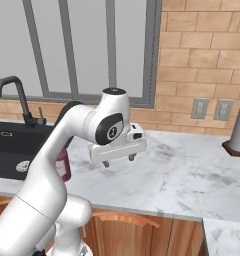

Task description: There is a wine glass and glass cup on the dining counter. Place the wine bottle next to the wine glass and the juice bottle next to the glass cup.

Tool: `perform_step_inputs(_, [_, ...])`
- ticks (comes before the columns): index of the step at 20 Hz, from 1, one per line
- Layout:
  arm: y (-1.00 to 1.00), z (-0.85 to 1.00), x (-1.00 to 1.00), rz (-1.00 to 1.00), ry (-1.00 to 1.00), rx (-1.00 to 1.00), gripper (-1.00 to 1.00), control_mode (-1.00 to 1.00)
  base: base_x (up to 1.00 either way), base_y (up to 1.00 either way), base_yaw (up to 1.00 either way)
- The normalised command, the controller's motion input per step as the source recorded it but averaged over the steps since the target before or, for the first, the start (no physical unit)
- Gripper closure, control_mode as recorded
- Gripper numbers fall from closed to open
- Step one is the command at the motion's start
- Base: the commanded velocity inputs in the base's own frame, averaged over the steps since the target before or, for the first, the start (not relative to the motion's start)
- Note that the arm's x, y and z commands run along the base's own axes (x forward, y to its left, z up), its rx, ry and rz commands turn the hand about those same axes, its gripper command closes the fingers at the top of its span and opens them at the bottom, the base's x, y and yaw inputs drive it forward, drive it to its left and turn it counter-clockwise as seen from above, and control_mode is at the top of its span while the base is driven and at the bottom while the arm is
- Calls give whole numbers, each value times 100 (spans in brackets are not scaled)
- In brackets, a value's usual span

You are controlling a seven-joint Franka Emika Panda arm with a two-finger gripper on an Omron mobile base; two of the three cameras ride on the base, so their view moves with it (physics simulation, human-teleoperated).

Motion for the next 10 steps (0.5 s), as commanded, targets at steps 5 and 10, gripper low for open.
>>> perform_step_inputs(5, [0,0,0,0,0,0,-100,100,0,0,0])
perform_step_inputs(10, [0,0,0,0,0,0,-100,100,0,0,0])
